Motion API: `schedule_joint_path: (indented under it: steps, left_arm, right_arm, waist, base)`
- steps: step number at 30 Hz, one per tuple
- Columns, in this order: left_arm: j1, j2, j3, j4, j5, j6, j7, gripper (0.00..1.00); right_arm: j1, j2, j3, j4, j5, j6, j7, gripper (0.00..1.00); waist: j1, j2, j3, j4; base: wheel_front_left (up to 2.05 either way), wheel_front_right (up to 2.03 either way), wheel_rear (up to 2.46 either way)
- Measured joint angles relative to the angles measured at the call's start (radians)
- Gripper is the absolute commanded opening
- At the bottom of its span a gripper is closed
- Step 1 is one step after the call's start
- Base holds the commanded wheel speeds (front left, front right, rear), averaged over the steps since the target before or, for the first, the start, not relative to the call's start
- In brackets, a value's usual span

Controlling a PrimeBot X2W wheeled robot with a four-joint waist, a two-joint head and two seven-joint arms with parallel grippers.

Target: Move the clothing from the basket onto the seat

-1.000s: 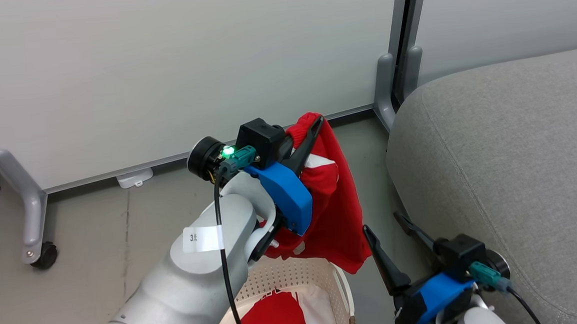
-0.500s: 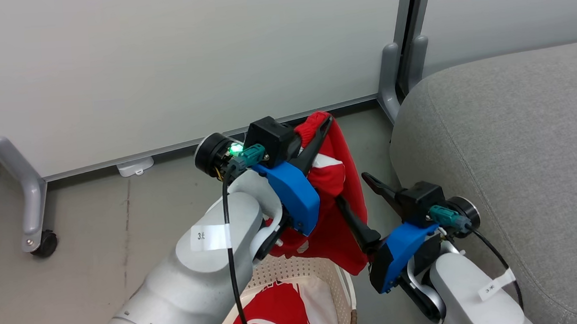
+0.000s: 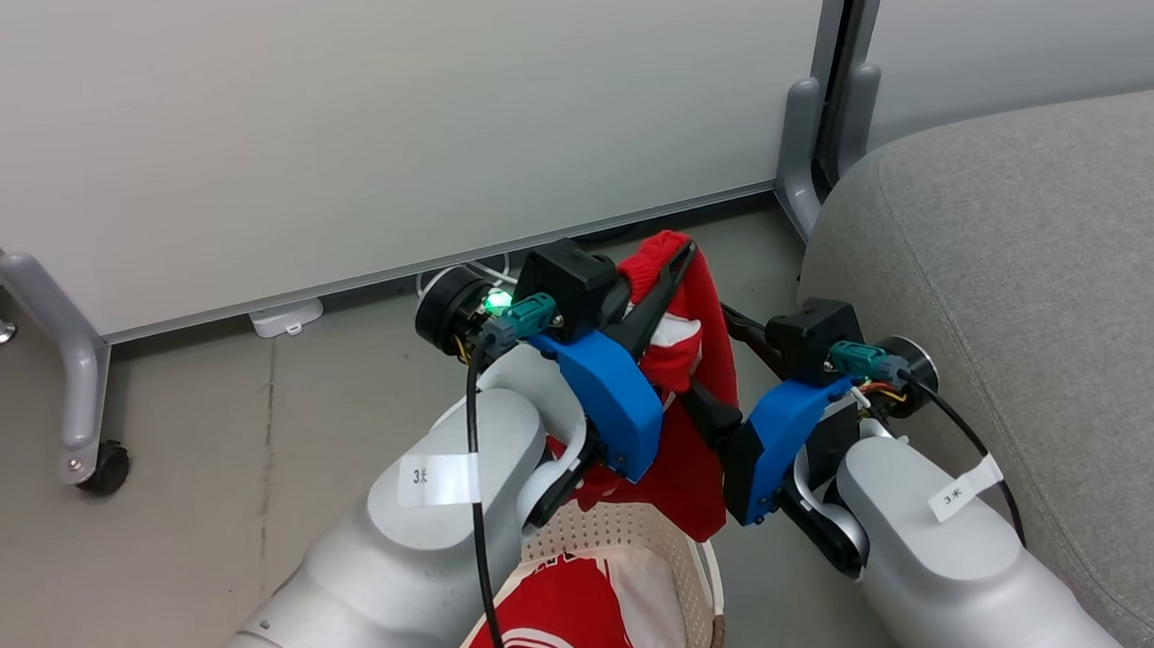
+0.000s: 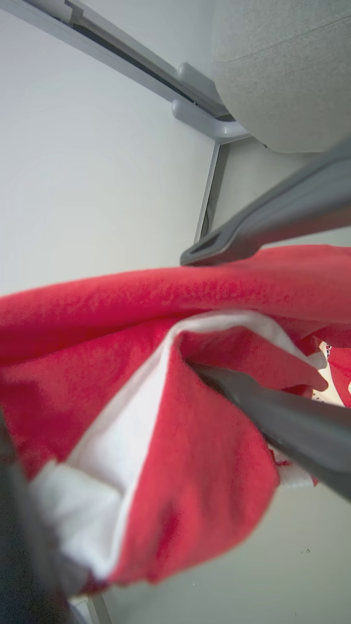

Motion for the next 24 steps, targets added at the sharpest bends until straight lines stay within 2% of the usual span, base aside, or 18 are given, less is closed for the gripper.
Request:
schedule_joint_path:
  steps: [4,5,6,7,13,24]
  left_arm:
    - [-0.003,0.000,-0.013,-0.011,-0.012,0.000,0.002,0.00]
    - [-0.003,0.000,-0.015,-0.012,-0.015,0.000,0.002,0.00]
    - [-0.003,0.000,-0.018,-0.012,-0.015,0.000,0.002,0.00]
    - [-0.003,0.000,-0.020,-0.012,-0.017,0.000,0.001,0.00]
    - [-0.003,0.000,-0.024,-0.002,-0.024,0.005,-0.003,0.00]
    - [-0.003,0.000,-0.029,0.015,-0.041,0.006,-0.011,0.00]
  right_arm:
    - [-0.030,0.000,0.038,0.047,0.045,0.000,-0.009,1.00]
    - [-0.033,0.000,0.051,0.055,0.060,0.000,-0.009,0.91]
    - [-0.034,0.000,0.060,0.064,0.079,0.000,-0.009,0.14]
    - [-0.035,0.000,0.069,0.069,0.095,0.000,-0.013,0.00]
    - [-0.046,0.000,0.113,0.094,0.165,0.000,-0.036,0.00]
    - [-0.058,0.000,0.162,0.132,0.211,0.000,-0.070,0.00]
  waist:
    - [0.0000,0.0000,-0.003,0.004]
    - [0.0000,0.0000,-0.004,0.004]
    - [0.0000,0.0000,-0.005,0.005]
    - [0.0000,0.0000,-0.006,0.005]
    - [0.0000,0.0000,-0.013,-0.002]
    - [0.0000,0.0000,-0.021,-0.020]
  base:
    - [0.00,0.00,0.00]
    - [0.00,0.00,0.00]
    - [0.00,0.00,0.00]
    - [0.00,0.00,0.00]
    - [0.00,0.00,0.00]
    - [0.00,0.00,0.00]
